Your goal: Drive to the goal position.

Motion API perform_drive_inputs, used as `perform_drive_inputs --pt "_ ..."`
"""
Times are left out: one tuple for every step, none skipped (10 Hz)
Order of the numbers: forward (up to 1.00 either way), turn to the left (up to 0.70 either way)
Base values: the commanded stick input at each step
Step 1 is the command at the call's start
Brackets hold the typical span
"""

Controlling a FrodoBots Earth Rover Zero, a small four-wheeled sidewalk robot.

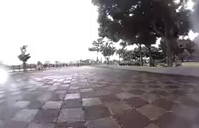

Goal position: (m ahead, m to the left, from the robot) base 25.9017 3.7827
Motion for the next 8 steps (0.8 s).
perform_drive_inputs --pt "1.00 0.00" --pt "1.00 0.00" --pt "1.00 0.00" --pt "1.00 0.00" --pt "1.00 0.00" --pt "1.00 0.00" --pt "1.00 0.00" --pt "1.00 0.00"
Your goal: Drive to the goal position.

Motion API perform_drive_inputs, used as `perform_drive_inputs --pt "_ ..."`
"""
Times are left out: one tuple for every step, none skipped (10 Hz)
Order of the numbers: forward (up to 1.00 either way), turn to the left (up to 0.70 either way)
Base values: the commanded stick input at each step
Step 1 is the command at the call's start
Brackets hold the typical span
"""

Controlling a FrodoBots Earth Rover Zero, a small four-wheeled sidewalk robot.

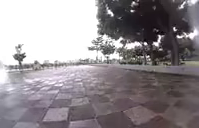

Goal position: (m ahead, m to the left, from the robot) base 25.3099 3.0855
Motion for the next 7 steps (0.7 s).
perform_drive_inputs --pt "1.00 0.07" --pt "1.00 0.16" --pt "1.00 0.26" --pt "1.00 0.29" --pt "1.00 0.32" --pt "1.00 0.33" --pt "1.00 0.33"
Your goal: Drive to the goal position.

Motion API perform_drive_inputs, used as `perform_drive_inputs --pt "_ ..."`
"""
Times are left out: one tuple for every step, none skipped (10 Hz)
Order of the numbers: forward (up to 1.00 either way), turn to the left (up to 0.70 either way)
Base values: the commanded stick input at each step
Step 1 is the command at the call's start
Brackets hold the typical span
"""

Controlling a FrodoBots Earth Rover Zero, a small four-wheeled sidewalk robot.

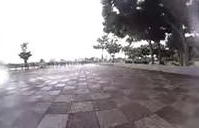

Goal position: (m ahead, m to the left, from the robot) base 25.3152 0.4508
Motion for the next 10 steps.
perform_drive_inputs --pt "1.00 0.33" --pt "1.00 0.19" --pt "1.00 0.03" --pt "1.00 0.00" --pt "1.00 0.00" --pt "1.00 0.00" --pt "1.00 0.00" --pt "1.00 0.00" --pt "1.00 0.00" --pt "1.00 0.00"
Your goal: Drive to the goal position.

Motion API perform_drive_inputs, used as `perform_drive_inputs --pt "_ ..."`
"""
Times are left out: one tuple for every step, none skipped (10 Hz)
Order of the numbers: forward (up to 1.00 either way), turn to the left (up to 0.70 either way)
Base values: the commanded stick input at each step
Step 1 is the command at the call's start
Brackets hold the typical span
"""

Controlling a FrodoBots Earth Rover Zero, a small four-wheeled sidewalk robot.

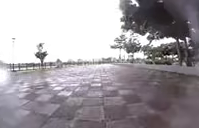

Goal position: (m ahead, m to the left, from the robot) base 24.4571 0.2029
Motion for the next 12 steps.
perform_drive_inputs --pt "1.00 0.00" --pt "1.00 0.00" --pt "1.00 0.00" --pt "1.00 0.00" --pt "1.00 0.00" --pt "1.00 0.00" --pt "1.00 0.00" --pt "1.00 0.00" --pt "1.00 0.00" --pt "1.00 0.00" --pt "1.00 0.00" --pt "1.00 0.00"
